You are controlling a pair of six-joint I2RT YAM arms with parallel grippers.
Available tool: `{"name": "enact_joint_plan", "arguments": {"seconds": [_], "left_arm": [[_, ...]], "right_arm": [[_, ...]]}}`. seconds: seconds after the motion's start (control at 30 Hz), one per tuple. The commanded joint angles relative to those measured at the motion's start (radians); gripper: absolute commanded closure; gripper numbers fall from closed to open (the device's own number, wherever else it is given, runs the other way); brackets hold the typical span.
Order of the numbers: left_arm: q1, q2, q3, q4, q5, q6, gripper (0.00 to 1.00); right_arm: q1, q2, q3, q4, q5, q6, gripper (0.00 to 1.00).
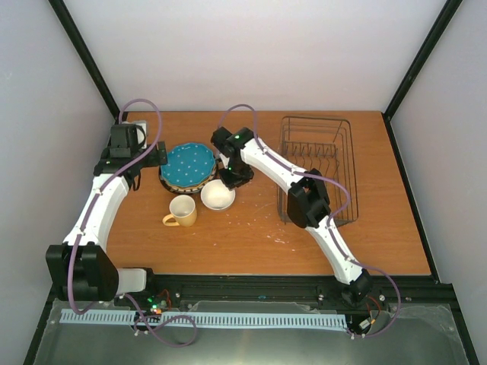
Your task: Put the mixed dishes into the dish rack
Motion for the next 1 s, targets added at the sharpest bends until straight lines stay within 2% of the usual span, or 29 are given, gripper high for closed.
{"name": "enact_joint_plan", "arguments": {"seconds": [0.0, 0.2, 0.3, 0.5, 0.6, 0.73, 0.9, 0.97], "left_arm": [[0.003, -0.032, -0.007, -0.006, 0.008, -0.013, 0.0], [0.003, -0.039, -0.011, -0.005, 0.008, -0.013, 0.0], [0.003, -0.038, -0.009, -0.002, 0.01, -0.012, 0.0], [0.003, -0.034, 0.005, 0.003, 0.033, -0.001, 0.0], [-0.008, -0.042, 0.062, -0.012, 0.073, 0.046, 0.0], [-0.114, -0.095, 0.108, 0.025, -0.011, 0.176, 0.0], [-0.316, -0.215, -0.005, 0.215, -0.204, 0.471, 0.0], [-0.364, -0.263, -0.066, 0.297, -0.236, 0.604, 0.0]], "right_arm": [[0.011, 0.043, -0.012, 0.003, -0.028, -0.018, 0.77], [0.011, 0.059, -0.019, 0.005, -0.033, -0.021, 0.88], [0.011, 0.064, -0.019, 0.004, -0.026, -0.019, 0.97], [0.009, 0.039, 0.001, -0.023, 0.008, -0.003, 0.97], [-0.005, -0.006, 0.033, -0.064, 0.008, 0.038, 0.97], [-0.047, -0.072, 0.102, -0.141, -0.033, 0.116, 0.97], [-0.144, -0.183, 0.082, -0.155, -0.094, 0.235, 0.97], [-0.175, -0.208, 0.087, -0.154, -0.085, 0.257, 0.97]]}}
